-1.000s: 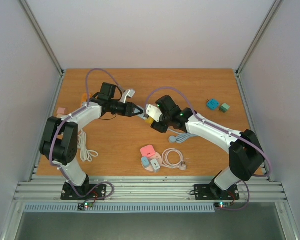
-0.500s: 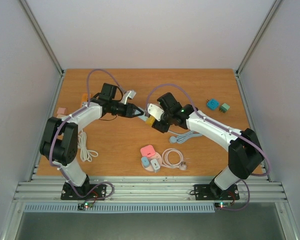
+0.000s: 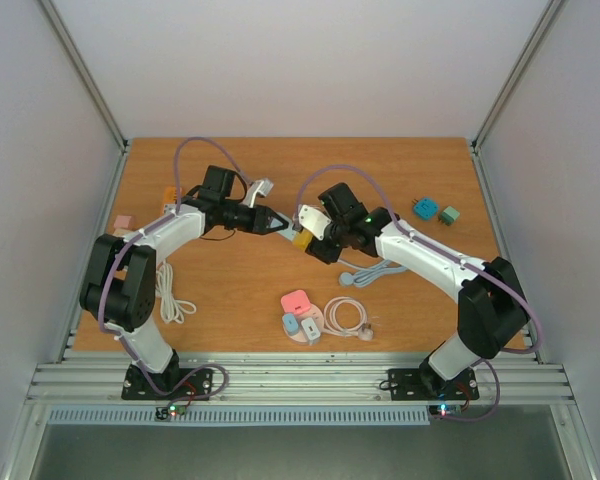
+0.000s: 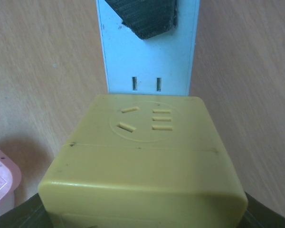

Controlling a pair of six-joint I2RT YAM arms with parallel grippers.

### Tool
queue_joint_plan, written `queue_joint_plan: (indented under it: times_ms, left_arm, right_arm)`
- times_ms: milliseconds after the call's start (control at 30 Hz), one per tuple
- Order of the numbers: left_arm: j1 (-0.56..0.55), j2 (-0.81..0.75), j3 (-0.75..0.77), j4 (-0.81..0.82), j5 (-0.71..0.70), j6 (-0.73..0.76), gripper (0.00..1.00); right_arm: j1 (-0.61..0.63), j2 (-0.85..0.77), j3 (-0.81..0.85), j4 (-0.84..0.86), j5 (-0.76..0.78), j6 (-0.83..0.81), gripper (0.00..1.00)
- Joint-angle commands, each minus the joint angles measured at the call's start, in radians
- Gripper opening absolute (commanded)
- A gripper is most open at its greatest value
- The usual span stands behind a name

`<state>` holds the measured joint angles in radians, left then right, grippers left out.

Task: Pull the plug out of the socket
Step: Remove the plug from the socket.

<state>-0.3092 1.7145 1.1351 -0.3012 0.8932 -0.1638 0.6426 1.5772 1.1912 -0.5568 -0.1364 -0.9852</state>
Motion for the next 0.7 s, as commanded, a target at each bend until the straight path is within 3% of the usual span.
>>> queue_joint_plan:
  times_ms: [0,133,367,667]
  left_arm:
    - [0.006,-0.026,0.018,-0.017,-0.075,0.046,0.00]
    - [0.007,-0.031,0.021,-0.031,-0.089,0.059,0.00]
    - [0.006,-0.029,0.021,-0.034,-0.072,0.077,0.01]
    - [0.008,-0.044,0.042,-0.065,-0.022,0.107,0.00]
  right_arm:
    - [0.017,-0.030,0.010,0.053,0.215,0.010,0.01]
    - [0.068,-0.011,0.011,0.075,0.296,-0.025,0.01]
    - [0.070,-0.031,0.018,0.053,0.252,-0.016,0.01]
    - [-0.017,-0.064,0.033,-0.008,0.031,0.050,0.01]
